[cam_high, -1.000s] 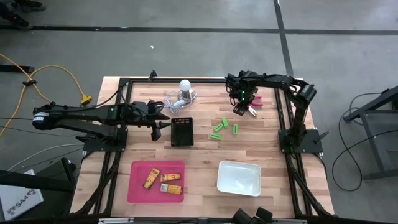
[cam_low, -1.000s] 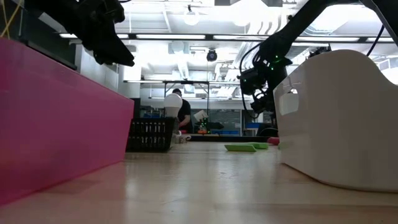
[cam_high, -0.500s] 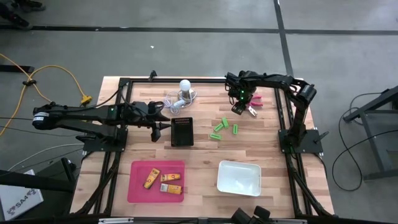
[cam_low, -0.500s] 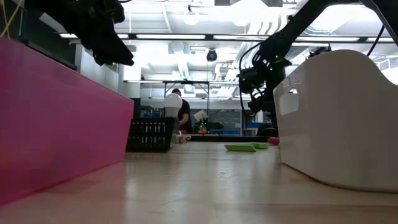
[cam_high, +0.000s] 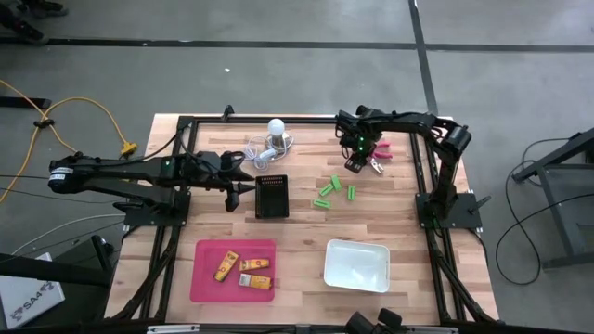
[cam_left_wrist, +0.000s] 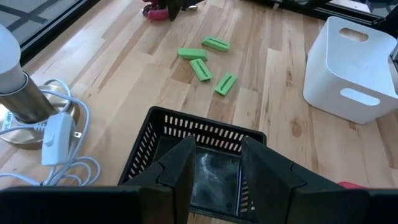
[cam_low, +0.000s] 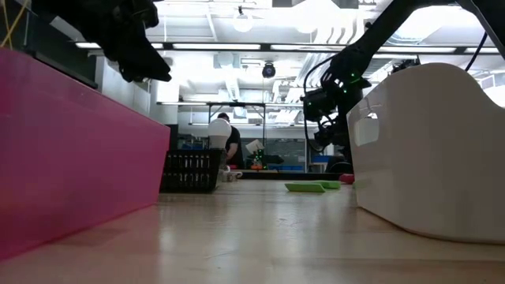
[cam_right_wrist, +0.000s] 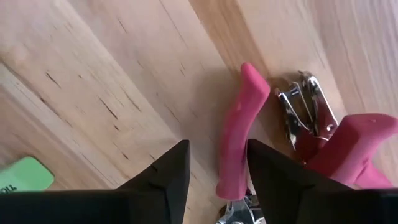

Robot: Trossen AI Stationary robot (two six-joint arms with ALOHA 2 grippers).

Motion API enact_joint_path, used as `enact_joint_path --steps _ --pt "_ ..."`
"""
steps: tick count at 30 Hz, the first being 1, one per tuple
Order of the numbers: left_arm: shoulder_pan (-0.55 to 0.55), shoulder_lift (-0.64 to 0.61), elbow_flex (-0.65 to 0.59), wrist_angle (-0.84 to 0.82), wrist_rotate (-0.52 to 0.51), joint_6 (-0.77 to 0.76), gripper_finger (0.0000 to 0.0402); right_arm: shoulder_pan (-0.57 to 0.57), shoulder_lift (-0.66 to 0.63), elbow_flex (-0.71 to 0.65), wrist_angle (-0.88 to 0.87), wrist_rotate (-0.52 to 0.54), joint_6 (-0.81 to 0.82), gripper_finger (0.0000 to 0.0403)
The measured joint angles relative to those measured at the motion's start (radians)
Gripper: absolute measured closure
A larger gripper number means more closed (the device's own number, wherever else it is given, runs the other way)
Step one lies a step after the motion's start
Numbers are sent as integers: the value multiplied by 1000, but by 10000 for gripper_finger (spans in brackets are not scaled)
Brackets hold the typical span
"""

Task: Pick & Place School Supplies
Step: Put the pink hole puncher into the white bin

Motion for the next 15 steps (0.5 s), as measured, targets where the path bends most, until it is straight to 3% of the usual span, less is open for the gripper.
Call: enact_joint_path --steps 15 --pt "0 0 0 9 1 -4 274 -1 0 0 2 35 -1 342"
